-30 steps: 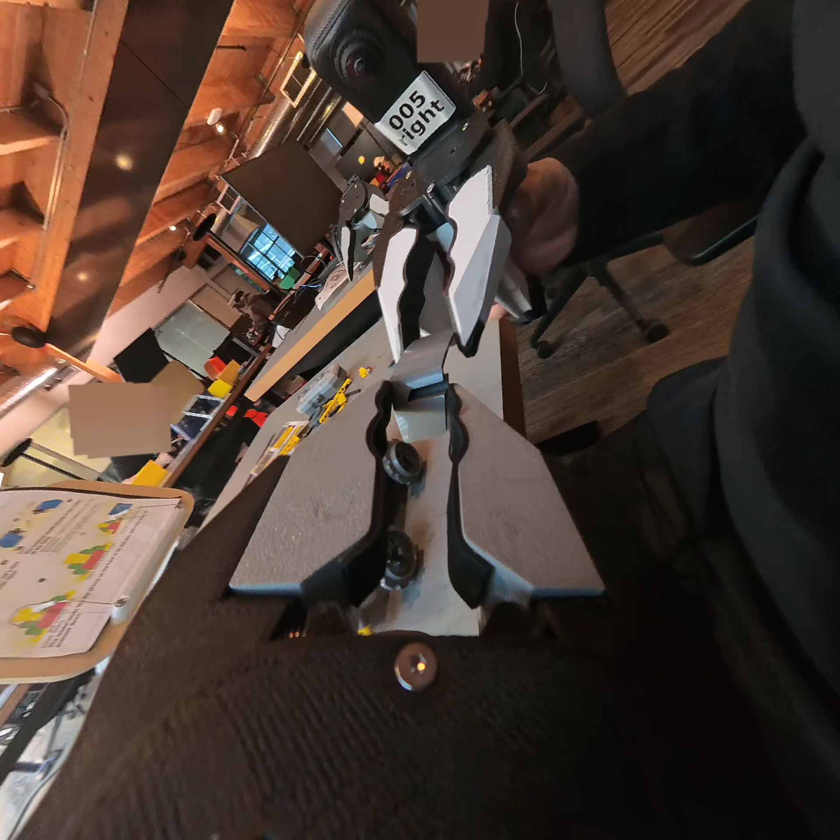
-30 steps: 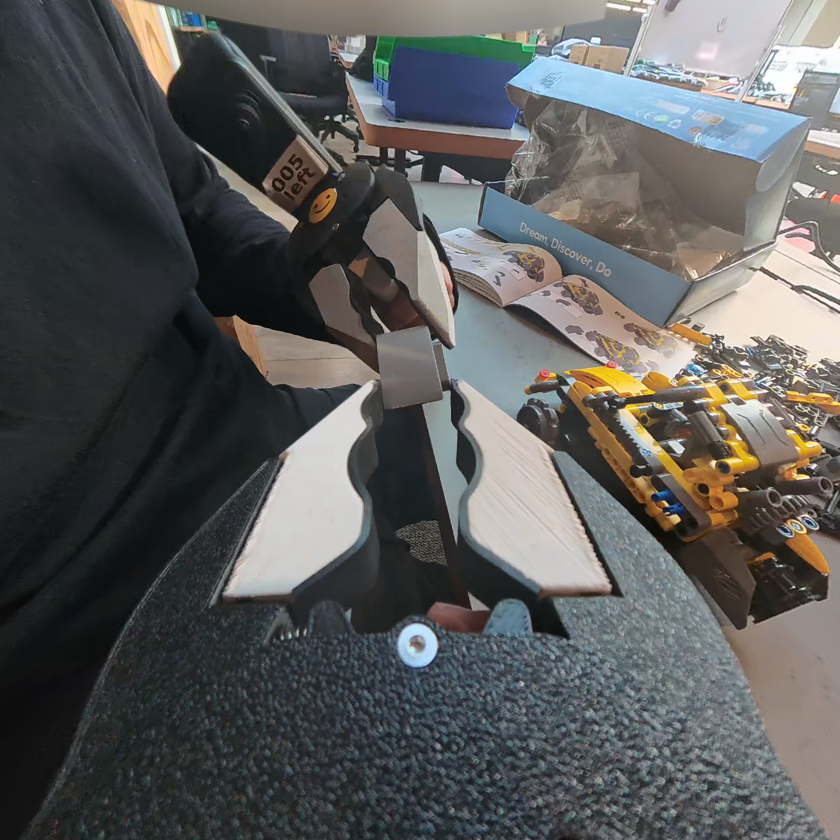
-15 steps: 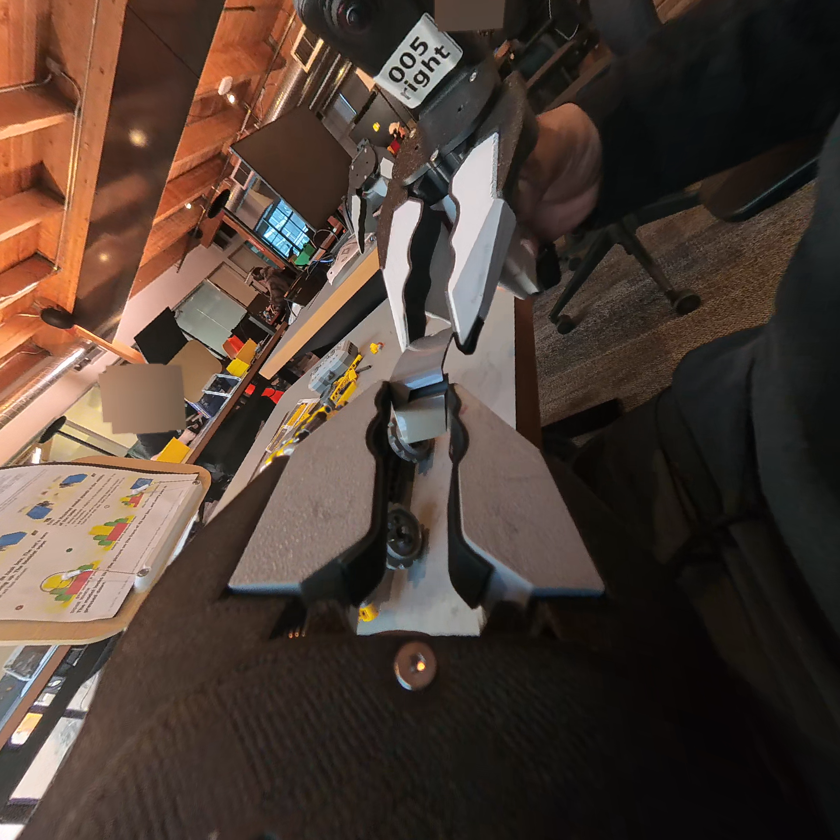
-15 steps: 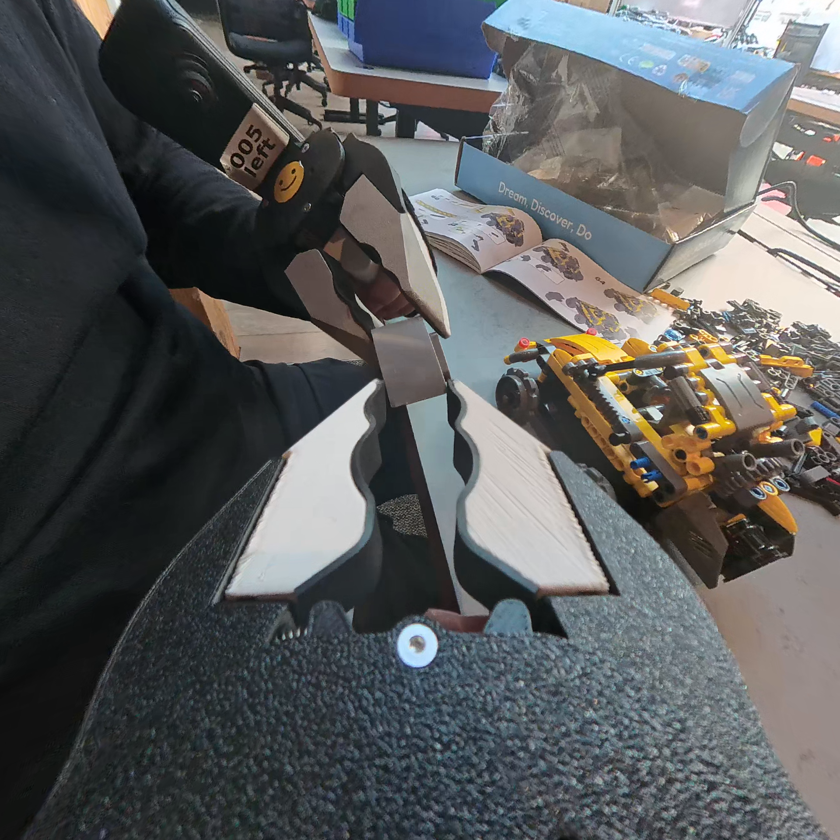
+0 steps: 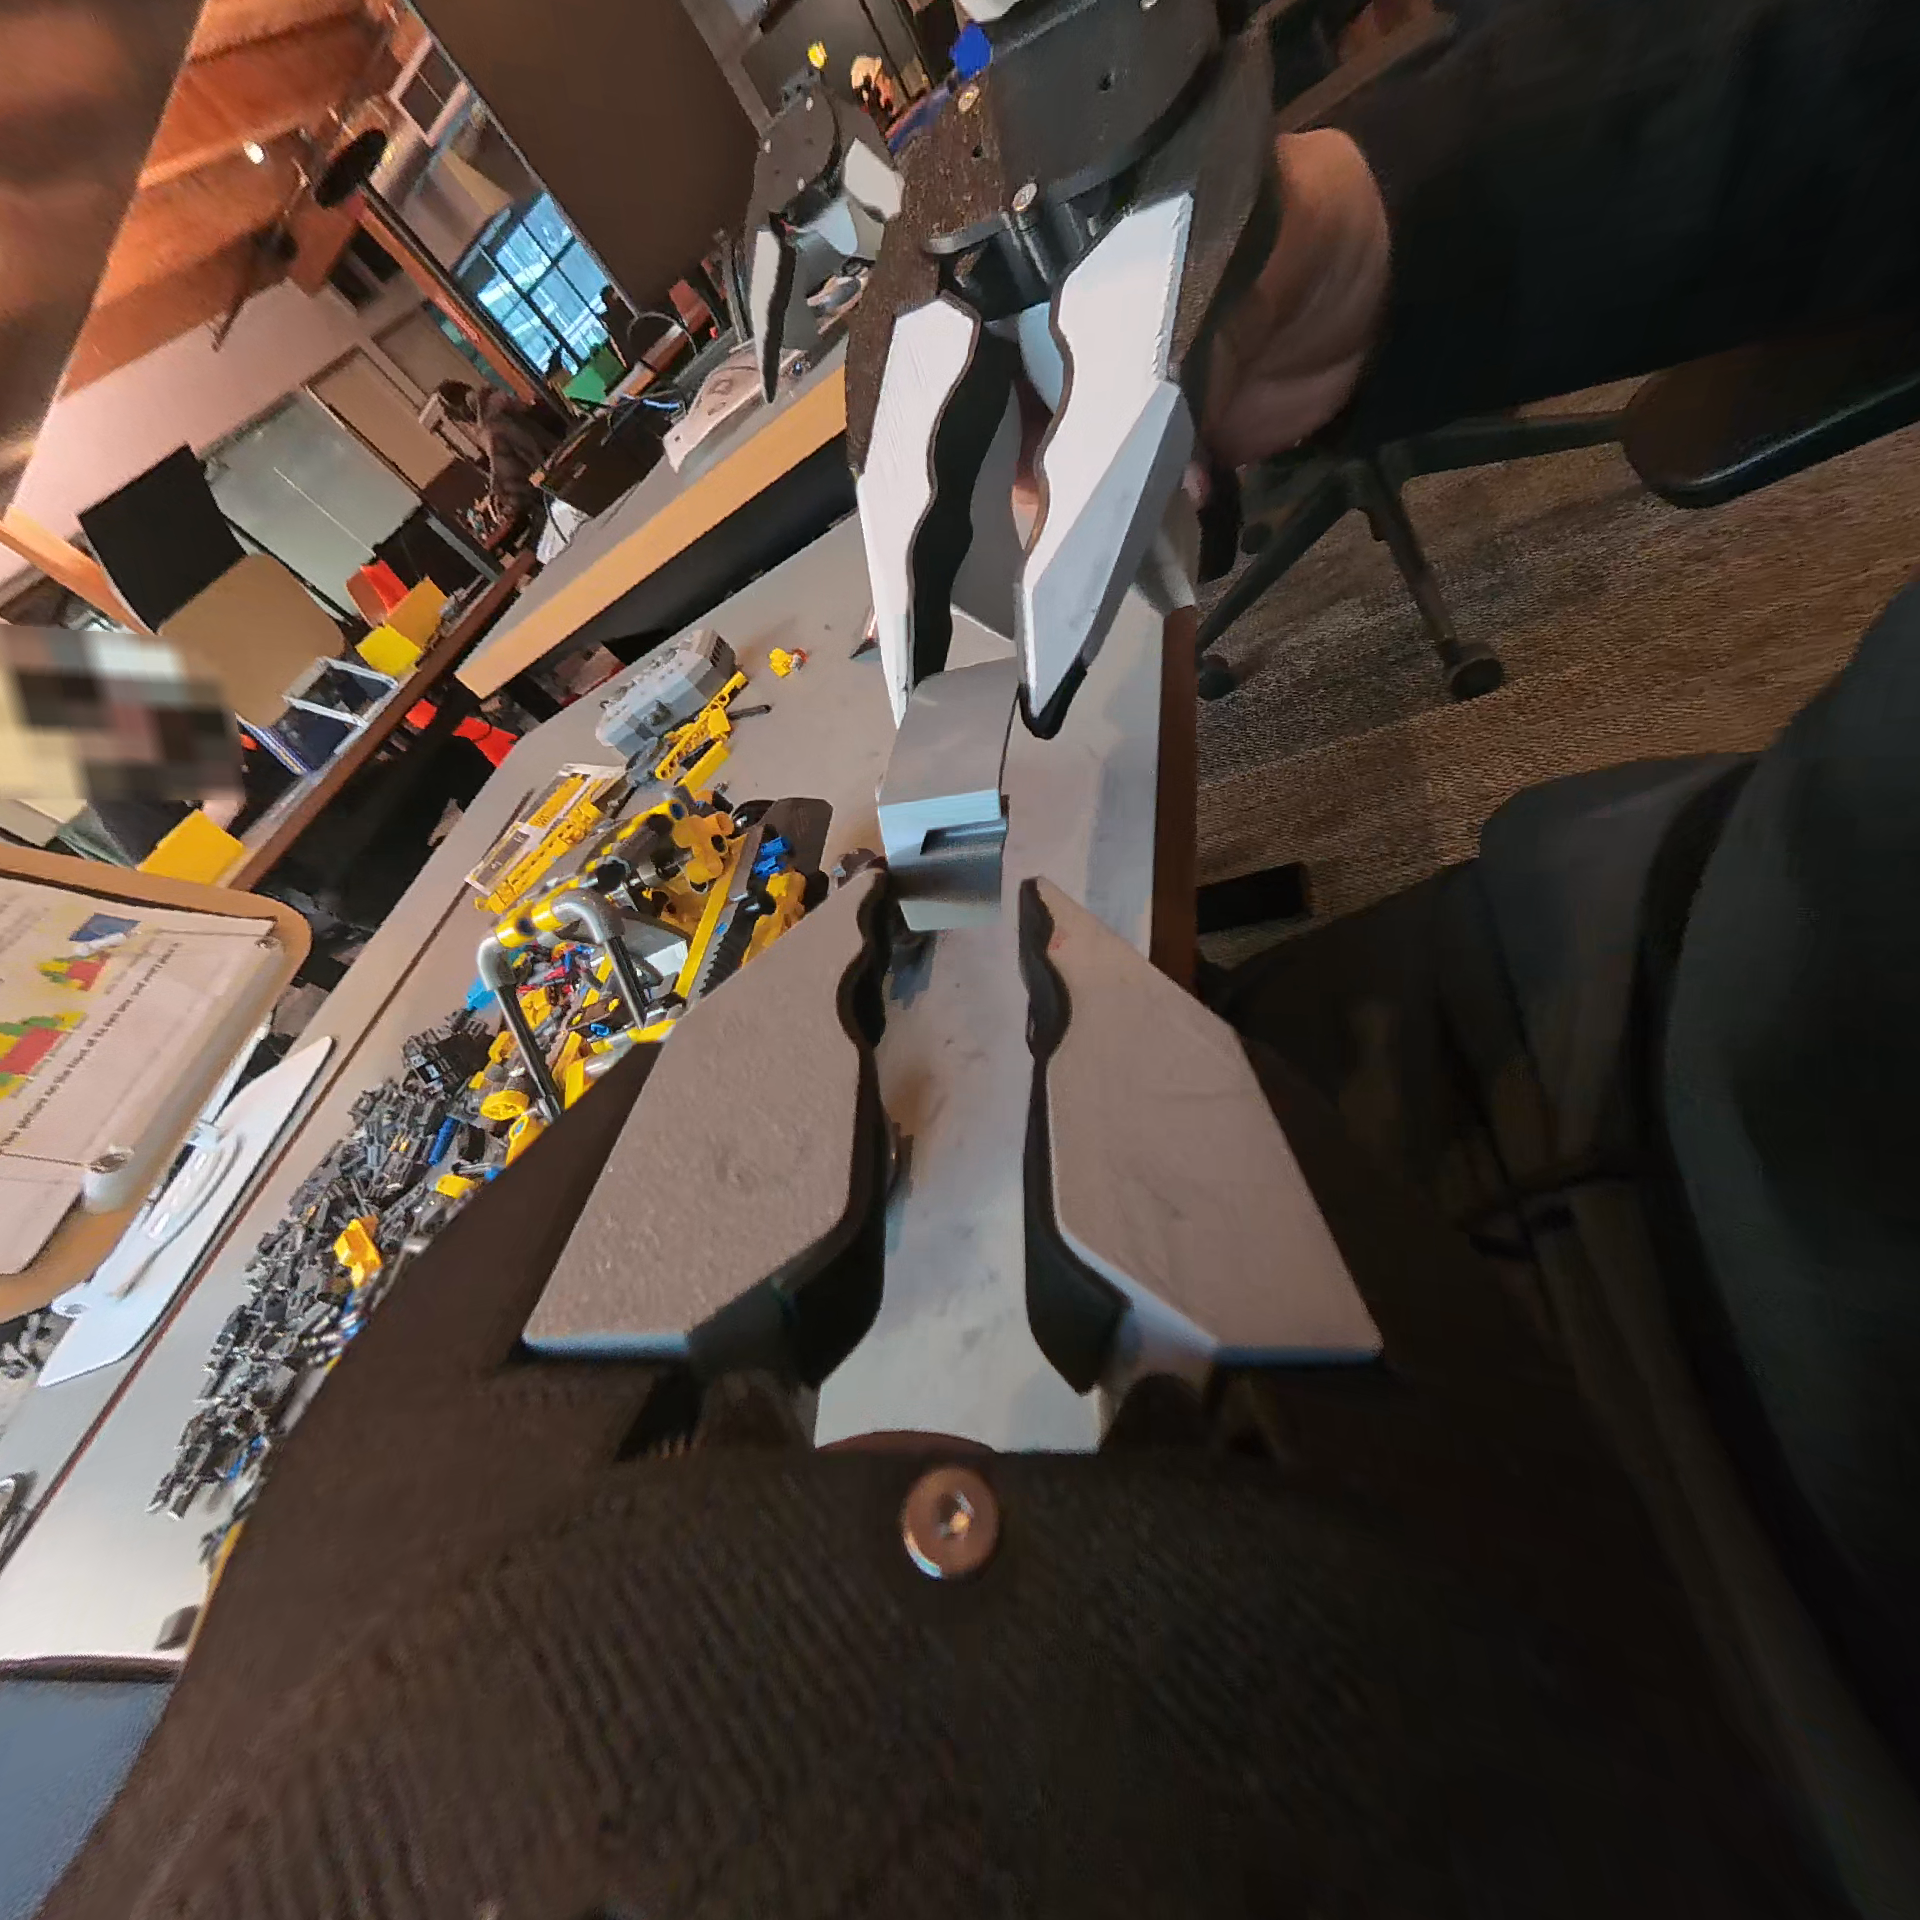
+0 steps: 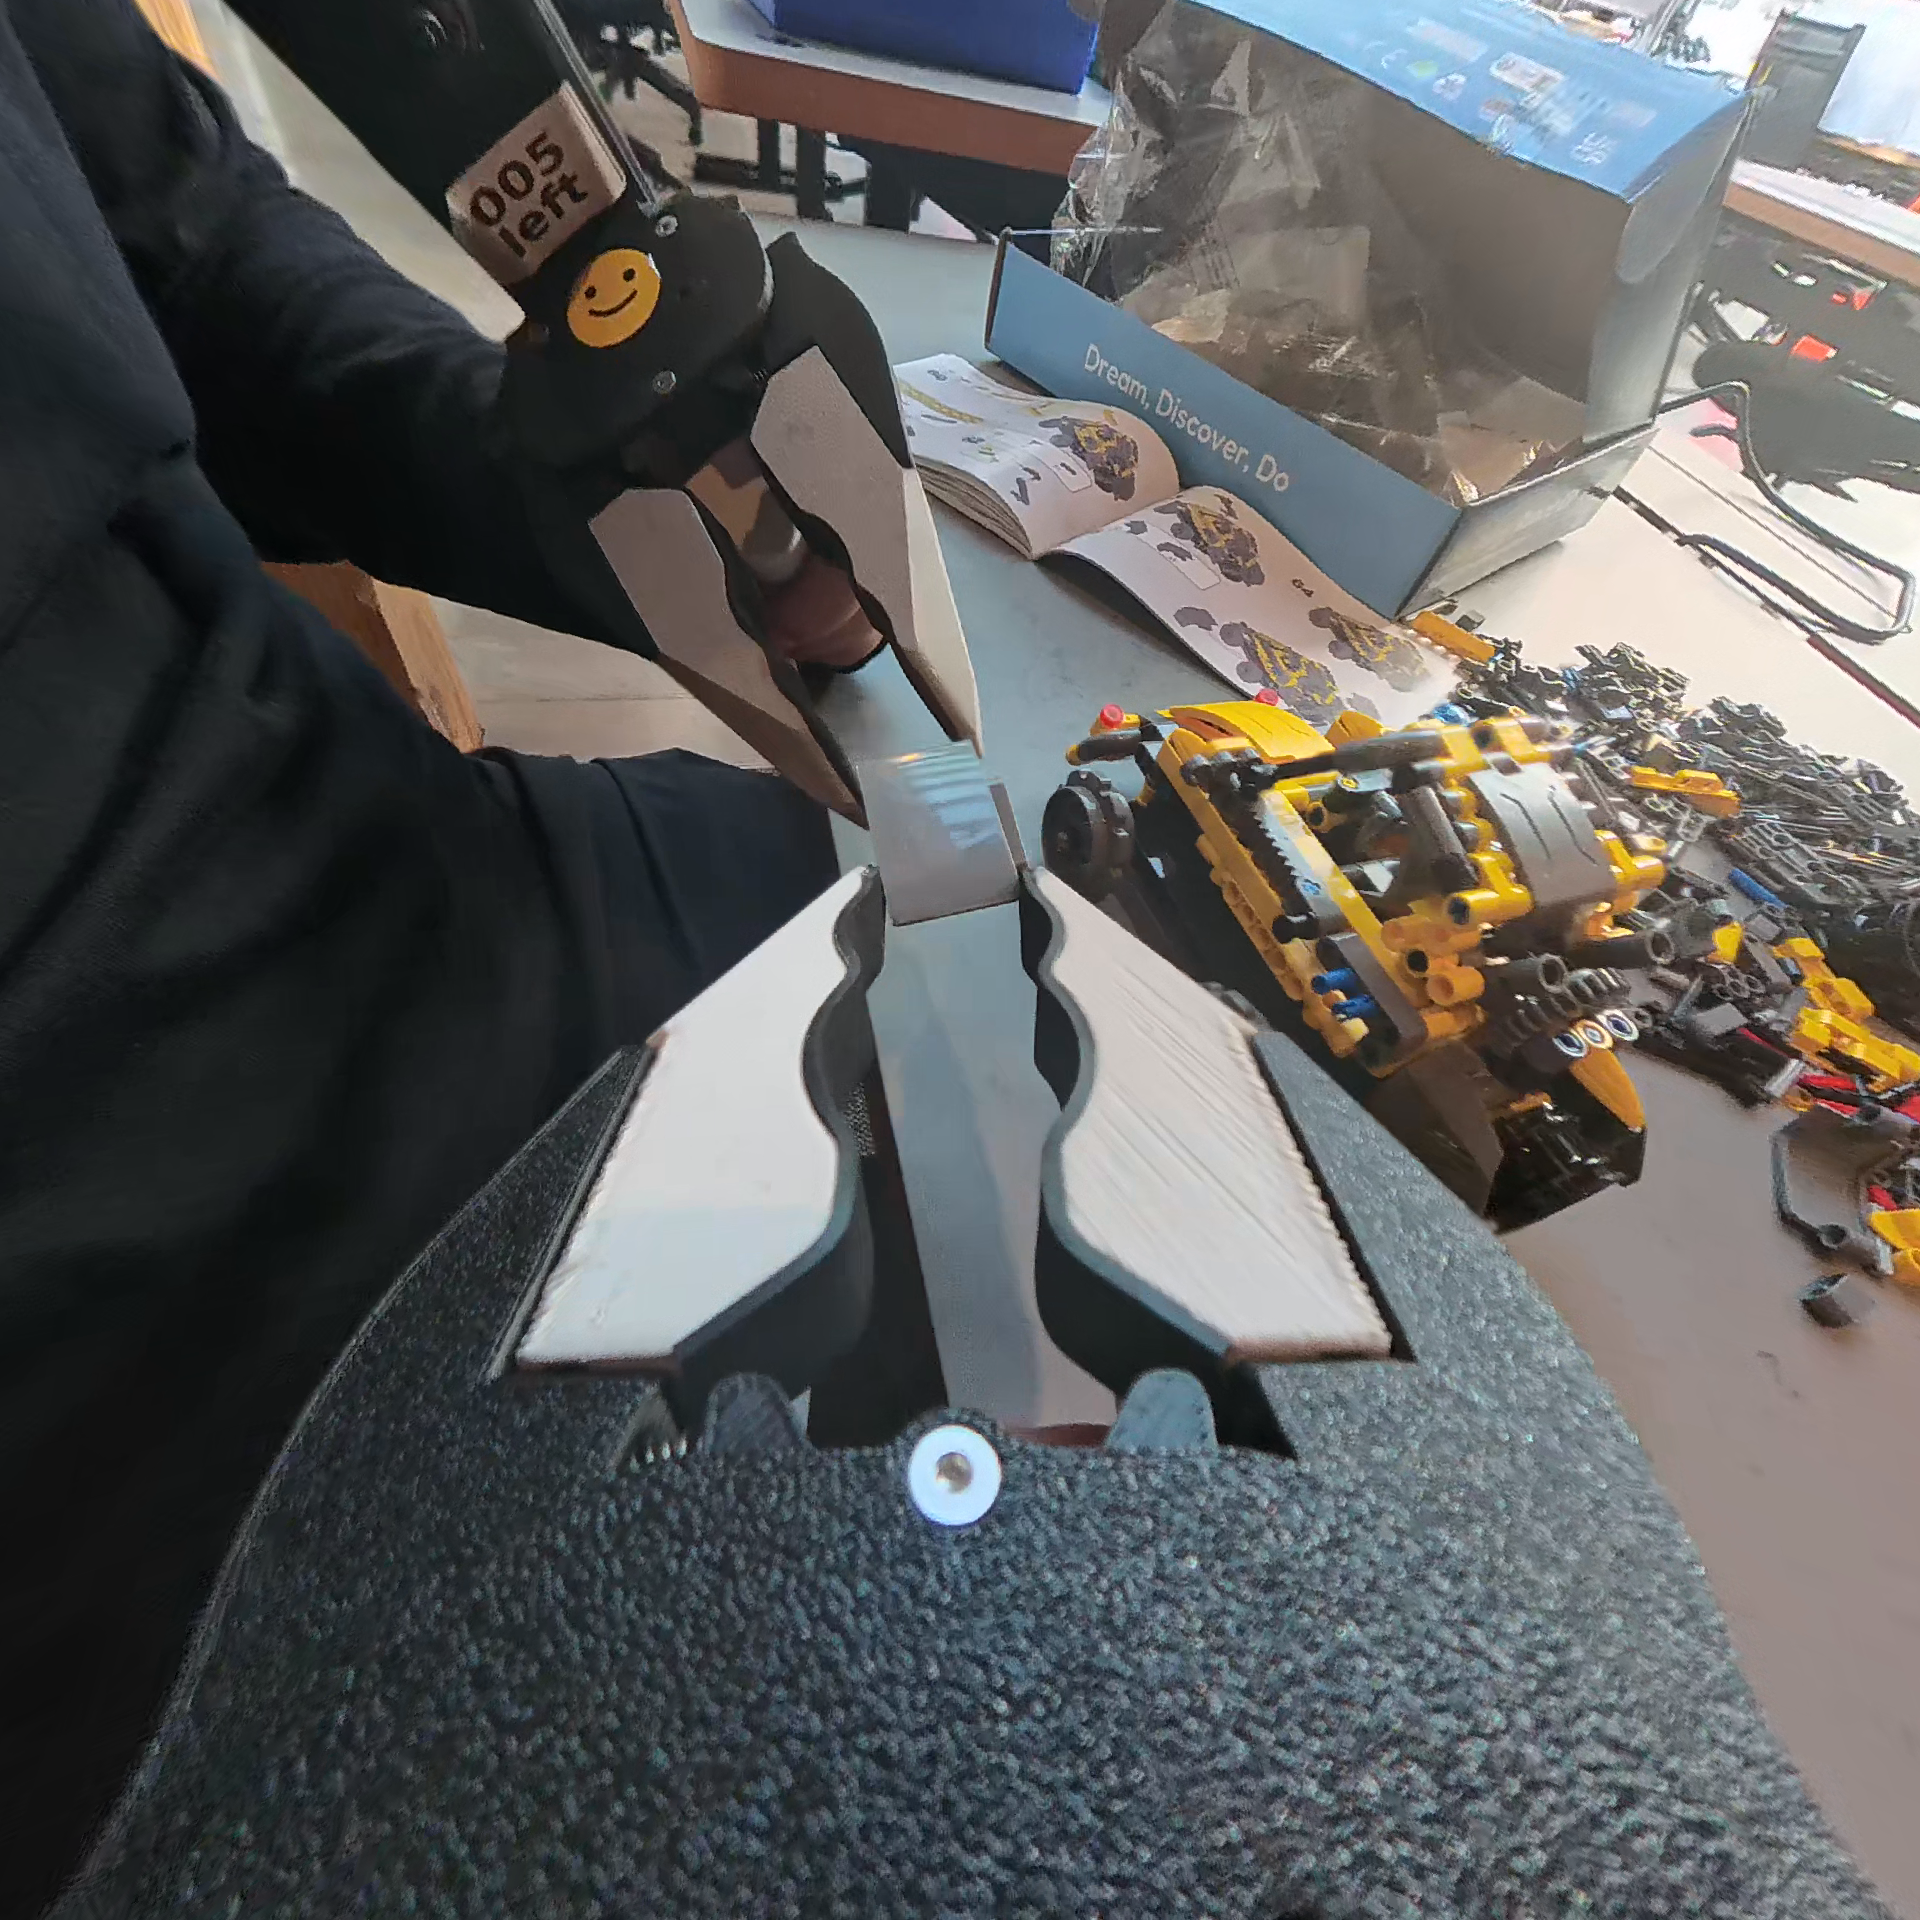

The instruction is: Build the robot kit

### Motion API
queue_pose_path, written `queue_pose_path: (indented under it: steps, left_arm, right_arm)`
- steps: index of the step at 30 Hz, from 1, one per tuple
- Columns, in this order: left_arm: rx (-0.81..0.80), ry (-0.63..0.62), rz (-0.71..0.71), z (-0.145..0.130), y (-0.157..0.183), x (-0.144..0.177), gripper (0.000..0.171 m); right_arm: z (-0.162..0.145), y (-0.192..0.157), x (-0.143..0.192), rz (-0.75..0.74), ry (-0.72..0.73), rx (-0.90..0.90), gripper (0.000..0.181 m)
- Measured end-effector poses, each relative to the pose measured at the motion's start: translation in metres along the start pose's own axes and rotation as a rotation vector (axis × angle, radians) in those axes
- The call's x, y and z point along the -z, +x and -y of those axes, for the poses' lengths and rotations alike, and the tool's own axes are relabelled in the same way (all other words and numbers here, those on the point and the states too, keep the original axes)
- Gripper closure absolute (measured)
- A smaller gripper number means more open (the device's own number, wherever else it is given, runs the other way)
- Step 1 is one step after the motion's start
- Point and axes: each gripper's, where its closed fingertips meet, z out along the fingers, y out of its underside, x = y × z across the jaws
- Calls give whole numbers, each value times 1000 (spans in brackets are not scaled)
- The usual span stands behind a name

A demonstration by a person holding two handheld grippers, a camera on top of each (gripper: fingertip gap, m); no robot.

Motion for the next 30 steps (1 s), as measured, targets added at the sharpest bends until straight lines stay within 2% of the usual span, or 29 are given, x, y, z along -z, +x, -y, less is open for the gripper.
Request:
queue_pose_path:
  steps: [10, 22, 30]
  left_arm:
    - [52, -38, -20, -8, -6, -3, 150]
    - [78, -113, -6, -26, -17, -9, 149]
    - [140, -71, -4, -23, -24, -5, 149]
  right_arm:
    - [-26, 30, 11, 37, -83, 60, 158]
    - [-30, 59, 16, 106, 13, -85, 158]
    - [-31, 61, 14, 122, 13, -101, 158]
